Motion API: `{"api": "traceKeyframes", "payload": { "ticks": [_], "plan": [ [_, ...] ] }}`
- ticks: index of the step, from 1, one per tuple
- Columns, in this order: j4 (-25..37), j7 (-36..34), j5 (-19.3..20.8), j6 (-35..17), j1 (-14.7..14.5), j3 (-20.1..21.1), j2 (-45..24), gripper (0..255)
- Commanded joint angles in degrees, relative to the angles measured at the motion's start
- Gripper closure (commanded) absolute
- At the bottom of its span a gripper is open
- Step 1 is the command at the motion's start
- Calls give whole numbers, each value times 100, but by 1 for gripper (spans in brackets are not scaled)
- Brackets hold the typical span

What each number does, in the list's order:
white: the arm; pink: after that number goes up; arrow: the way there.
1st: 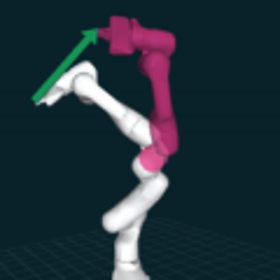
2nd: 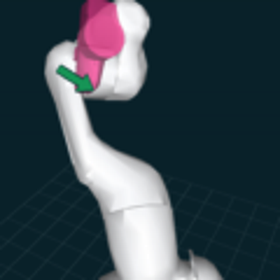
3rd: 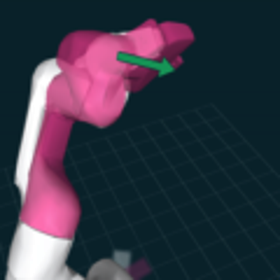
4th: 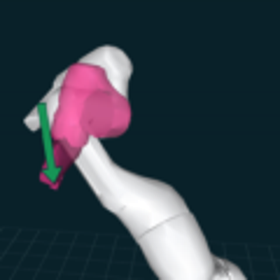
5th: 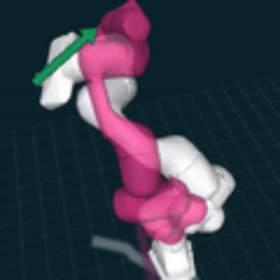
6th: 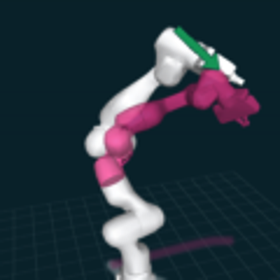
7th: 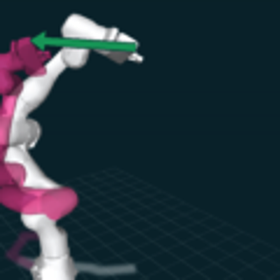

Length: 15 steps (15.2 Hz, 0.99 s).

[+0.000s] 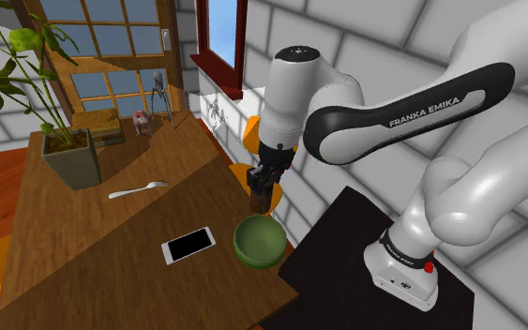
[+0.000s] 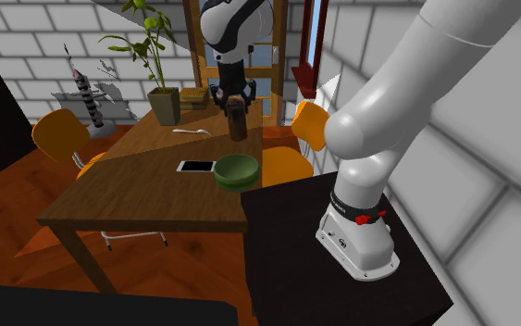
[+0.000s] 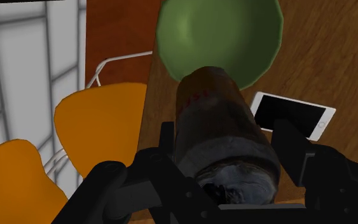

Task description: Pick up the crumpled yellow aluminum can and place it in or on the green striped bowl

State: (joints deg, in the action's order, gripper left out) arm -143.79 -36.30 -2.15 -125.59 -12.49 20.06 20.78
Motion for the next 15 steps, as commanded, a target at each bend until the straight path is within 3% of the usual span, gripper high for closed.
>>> {"api": "traceKeyframes", "payload": {
  "ticks": [1, 2, 15],
  "plan": [
    [-159, -155, -161, 150, -167, 112, 313, 255],
    [-248, -272, -269, 244, -286, 197, 499, 255],
    [-800, -497, -123, -941, -190, 417, -157, 255]
  ]
}}
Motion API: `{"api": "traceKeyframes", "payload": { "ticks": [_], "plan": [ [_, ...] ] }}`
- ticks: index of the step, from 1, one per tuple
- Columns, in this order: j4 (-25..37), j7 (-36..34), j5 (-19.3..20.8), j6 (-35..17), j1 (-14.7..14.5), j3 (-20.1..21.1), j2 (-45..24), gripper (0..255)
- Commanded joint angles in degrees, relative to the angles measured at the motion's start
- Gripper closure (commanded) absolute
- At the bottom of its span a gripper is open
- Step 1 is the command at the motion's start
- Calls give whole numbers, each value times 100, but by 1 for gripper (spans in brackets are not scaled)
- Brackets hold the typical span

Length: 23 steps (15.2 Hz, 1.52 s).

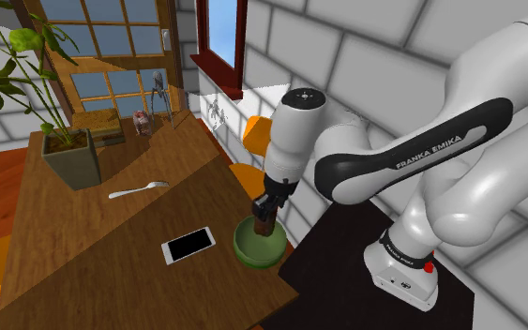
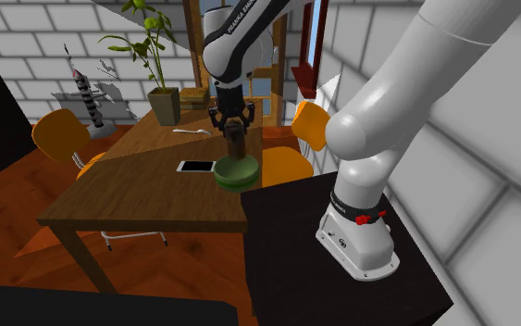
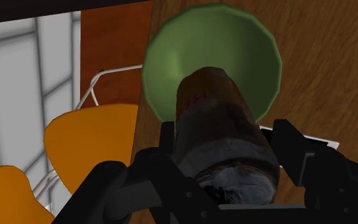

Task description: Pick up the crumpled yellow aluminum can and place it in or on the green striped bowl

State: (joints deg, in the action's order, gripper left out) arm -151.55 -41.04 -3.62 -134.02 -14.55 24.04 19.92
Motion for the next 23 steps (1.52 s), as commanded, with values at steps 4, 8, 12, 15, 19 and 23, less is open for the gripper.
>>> {"api": "traceKeyframes", "payload": {
  "ticks": [4, 8, 12, 15, 19, 23],
  "plan": [
    [-148, -133, 130, -479, 77, 97, -341, 255],
    [-210, -211, 212, -700, 119, 144, -509, 255],
    [-209, -211, 213, -700, 119, 144, -509, 255],
    [-210, -211, 213, -700, 119, 144, -509, 0],
    [-210, -211, 213, -700, 119, 144, -509, 0],
    [10, -31, -22, 21, -17, 31, 17, 0]
  ]
}}
